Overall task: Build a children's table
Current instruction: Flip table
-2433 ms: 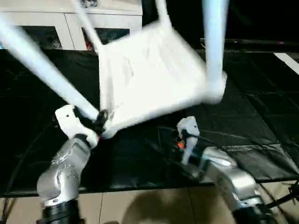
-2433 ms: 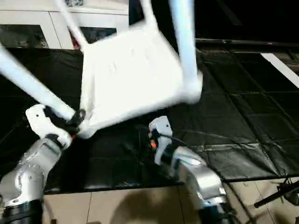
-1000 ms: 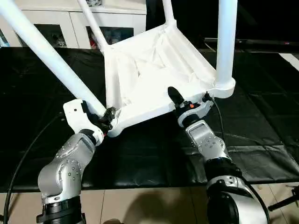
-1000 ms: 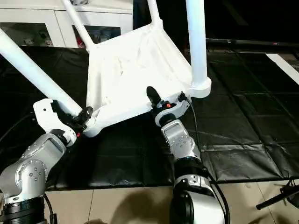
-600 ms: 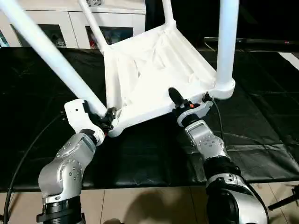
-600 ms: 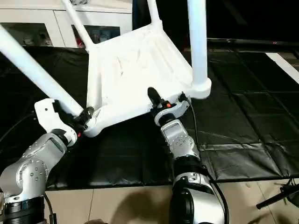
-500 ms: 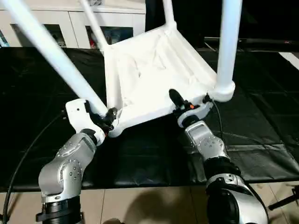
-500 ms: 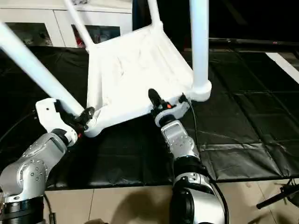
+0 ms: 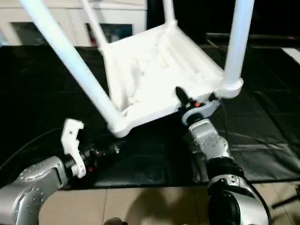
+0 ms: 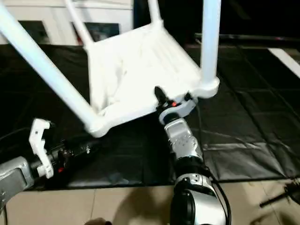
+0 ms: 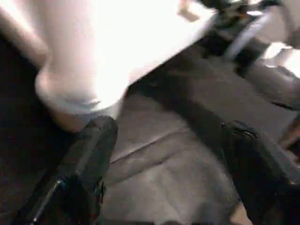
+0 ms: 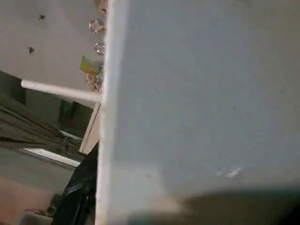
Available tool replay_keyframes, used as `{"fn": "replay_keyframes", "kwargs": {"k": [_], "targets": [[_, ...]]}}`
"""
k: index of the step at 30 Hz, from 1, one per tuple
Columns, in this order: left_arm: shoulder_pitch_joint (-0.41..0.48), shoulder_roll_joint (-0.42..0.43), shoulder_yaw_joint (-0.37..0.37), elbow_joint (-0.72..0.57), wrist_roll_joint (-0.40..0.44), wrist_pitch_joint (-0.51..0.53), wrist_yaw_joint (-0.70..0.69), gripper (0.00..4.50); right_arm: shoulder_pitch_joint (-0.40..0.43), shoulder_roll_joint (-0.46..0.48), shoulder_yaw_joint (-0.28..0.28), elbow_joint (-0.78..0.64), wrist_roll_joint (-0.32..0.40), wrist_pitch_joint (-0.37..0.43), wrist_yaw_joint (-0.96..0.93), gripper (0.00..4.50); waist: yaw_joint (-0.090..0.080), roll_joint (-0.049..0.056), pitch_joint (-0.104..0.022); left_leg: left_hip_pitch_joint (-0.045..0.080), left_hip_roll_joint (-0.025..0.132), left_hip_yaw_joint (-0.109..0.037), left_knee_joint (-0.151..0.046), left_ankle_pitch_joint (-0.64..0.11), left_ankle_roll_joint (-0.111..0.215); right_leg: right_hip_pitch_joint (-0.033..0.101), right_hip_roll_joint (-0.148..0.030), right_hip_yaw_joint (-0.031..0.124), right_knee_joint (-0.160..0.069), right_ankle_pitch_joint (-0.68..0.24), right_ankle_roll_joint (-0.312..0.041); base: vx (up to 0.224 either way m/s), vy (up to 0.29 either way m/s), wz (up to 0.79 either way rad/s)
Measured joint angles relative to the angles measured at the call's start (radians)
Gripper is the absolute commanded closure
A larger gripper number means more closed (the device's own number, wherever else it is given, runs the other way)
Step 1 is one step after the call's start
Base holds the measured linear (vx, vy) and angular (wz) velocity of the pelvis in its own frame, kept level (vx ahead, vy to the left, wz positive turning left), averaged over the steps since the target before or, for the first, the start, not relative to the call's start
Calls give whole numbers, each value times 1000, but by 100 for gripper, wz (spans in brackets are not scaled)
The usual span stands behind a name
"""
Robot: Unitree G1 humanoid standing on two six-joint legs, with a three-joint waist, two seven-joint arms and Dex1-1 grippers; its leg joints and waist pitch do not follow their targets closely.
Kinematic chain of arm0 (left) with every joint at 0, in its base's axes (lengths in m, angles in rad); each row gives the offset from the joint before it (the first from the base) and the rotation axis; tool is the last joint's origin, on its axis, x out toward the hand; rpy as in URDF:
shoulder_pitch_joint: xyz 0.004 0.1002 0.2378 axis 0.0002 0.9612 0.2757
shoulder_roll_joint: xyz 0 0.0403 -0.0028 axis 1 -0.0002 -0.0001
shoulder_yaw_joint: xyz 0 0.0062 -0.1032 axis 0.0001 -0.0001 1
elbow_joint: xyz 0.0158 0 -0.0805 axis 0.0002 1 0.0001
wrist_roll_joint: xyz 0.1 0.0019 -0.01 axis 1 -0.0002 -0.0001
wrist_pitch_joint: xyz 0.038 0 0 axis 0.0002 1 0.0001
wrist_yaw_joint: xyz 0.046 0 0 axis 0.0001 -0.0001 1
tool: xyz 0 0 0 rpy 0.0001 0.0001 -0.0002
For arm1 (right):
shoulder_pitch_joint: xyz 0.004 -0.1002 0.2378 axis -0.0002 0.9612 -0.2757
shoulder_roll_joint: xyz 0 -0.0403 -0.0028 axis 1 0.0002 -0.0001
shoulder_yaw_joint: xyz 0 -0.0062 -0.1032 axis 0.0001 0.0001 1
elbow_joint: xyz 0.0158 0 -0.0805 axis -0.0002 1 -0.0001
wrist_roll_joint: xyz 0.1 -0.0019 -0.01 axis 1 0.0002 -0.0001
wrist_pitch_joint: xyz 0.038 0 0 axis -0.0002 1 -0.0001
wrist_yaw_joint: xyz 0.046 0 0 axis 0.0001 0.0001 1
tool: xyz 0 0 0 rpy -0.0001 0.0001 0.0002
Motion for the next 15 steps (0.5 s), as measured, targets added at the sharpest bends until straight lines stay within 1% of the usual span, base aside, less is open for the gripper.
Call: {"fn": "replay_keyframes", "kwargs": {"k": [2, 3, 5, 7, 10, 11, 12, 14, 15], "targets": [[-21, 11, -14, -42, -8, -8, -16, 17, 34, -1, 32, -74, -42, -10, -24, 254, 8, 0, 0, 1, 0, 0, 0, 2, -1, 0, 0, 0, 2, 0, 0, 0, 0, 0], [-36, 18, -22, -54, -9, -10, -21, 4, 48, -3, 47, -110, -59, -13, -34, 254, 10, 0, 0, 1, 0, 0, 0, 2, -2, 0, 0, 0, 3, 0, 0, 0, 0, 0], [-61, 27, -39, -80, -16, -15, -24, 1, 62, -4, 71, -175, -91, -17, -63, 254, 10, 0, 0, 3, 0, 0, 0, 2, -7, 1, 0, 0, 5, 0, 0, 0, 0, 0], [-83, 28, -62, -89, -16, -17, -27, 0, 84, -8, 92, -240, -116, -16, -103, 254, 15, 1, 0, 4, 0, 0, -1, 4, -9, 2, 0, 1, 7, 0, 0, 0, 0, 0], [-110, 33, -76, -90, -15, -17, -28, 0, 110, -15, 114, -327, -153, -14, -168, 254, 20, 2, 1, 5, 0, 0, -2, 6, -10, 3, 0, 2, 9, 0, 1, 0, 0, 0], [-119, 34, -77, -91, -15, -18, -28, 0, 112, -21, 118, -349, -168, -14, -187, 254, 20, 4, 0, 5, 0, 0, -2, 7, -11, 4, 0, 2, 10, 0, 2, 0, 0, 0], [-132, 35, -84, -91, -15, -18, -28, 0, 126, -30, 131, -393, -190, -6, -223, 254, 25, 6, 0, 5, 0, 0, -2, 7, -11, 5, 0, 2, 10, 0, 2, 0, 0, 0], [-144, 38, -88, -94, -15, -19, -28, 0, 137, -39, 153, -466, -237, 2, -278, 254, 26, 10, -1, 6, 0, 0, -2, 8, -13, 7, 0, 4, 10, 0, 5, 0, 0, 0], [-151, 38, -88, -96, -15, -19, -28, 0, 136, -45, 159, -484, -252, 4, -297, 254, 26, 10, -1, 6, 0, 0, -2, 8, -13, 8, 0, 4, 10, 0, 6, 0, 0, 0]]}}
